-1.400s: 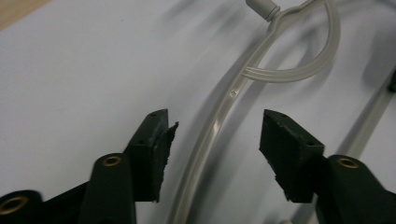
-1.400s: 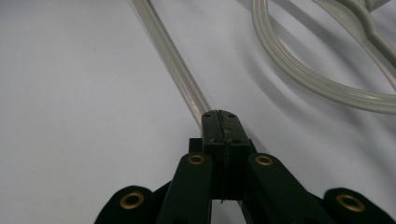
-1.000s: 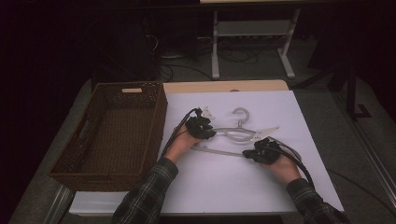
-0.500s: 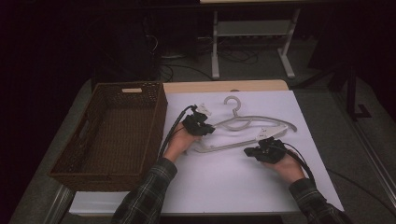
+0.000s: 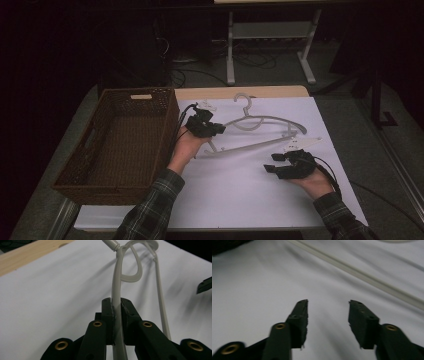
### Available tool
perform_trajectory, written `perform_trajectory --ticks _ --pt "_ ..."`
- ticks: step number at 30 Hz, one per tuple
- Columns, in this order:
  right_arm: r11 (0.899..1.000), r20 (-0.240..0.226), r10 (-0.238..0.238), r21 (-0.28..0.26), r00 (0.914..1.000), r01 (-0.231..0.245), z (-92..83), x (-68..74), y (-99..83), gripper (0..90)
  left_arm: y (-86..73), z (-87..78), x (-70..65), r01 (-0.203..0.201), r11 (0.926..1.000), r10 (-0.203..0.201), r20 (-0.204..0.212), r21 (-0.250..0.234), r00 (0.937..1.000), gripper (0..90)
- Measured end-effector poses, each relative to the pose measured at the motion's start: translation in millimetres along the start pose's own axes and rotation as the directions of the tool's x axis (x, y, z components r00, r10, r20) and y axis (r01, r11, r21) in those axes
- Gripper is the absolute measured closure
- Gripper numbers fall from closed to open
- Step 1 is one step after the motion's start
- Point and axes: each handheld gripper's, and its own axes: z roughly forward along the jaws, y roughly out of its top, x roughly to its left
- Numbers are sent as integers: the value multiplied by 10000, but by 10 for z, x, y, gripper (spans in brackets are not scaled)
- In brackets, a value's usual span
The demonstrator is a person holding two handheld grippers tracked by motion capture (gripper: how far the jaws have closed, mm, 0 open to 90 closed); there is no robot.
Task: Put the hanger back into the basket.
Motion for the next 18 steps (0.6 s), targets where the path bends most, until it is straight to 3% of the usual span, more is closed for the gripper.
perform_trajectory --ticks 5,9,14,18 --pt "9999 120 60 -88 9999 -59 -14 -10 -11 378 88 -180 -50 -94 9998 91 -181 -181 9998 827" --pt "9998 165 78 -192 9998 -75 -34 -25 -20 354 170 -362 -77 65 9988 -68 -58 -482 10000 828" --pt "9992 305 211 -333 9993 -201 -55 -59 -26 310 284 -660 -119 -80 9974 67 -186 -716 9998 827" --pt "9990 386 300 -353 9988 -287 -60 -75 -32 279 303 -789 -127 -83 9964 70 -157 -848 9999 828"
